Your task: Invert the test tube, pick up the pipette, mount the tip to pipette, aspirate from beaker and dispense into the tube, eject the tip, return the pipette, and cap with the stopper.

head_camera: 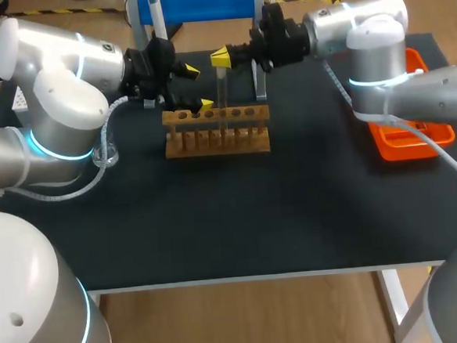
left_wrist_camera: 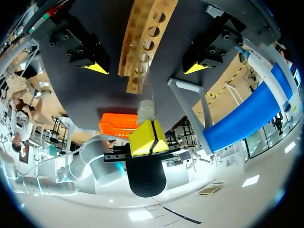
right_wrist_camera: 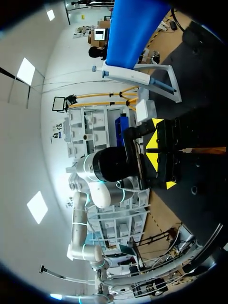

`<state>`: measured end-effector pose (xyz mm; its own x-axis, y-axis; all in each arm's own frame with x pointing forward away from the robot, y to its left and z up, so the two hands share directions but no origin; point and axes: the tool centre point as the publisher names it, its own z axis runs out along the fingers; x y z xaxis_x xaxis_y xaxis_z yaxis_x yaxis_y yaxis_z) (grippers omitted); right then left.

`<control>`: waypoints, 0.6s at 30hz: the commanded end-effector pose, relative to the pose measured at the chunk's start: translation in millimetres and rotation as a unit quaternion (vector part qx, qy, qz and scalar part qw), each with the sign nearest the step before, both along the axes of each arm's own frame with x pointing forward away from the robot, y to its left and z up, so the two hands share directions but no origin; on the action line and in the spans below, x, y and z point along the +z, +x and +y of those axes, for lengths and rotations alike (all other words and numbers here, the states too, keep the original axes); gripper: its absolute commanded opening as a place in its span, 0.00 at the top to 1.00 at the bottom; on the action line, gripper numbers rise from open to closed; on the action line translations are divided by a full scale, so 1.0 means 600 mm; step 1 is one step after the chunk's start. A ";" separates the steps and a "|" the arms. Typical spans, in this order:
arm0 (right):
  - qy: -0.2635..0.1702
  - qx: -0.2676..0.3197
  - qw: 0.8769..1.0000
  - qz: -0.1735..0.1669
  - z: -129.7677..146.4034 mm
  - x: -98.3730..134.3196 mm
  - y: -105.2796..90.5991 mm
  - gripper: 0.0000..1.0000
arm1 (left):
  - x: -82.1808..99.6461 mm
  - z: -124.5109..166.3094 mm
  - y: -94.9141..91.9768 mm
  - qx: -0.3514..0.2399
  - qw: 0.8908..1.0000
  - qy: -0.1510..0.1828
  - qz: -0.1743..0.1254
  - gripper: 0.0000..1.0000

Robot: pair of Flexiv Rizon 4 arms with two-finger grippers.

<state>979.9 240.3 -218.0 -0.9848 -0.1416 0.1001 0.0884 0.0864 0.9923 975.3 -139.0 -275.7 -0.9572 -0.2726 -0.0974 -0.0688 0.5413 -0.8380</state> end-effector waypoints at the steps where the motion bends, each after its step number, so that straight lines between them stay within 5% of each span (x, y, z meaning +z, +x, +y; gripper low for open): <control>1: -0.004 -0.001 1.000 0.001 -0.002 -0.009 -0.004 1.00 | -0.002 0.001 0.001 -0.001 1.000 -0.002 -0.001 0.00; 18: -0.041 -0.003 0.999 -0.008 -0.001 -0.045 -0.008 1.00 | -0.002 0.001 0.001 -0.001 1.000 -0.002 -0.001 0.00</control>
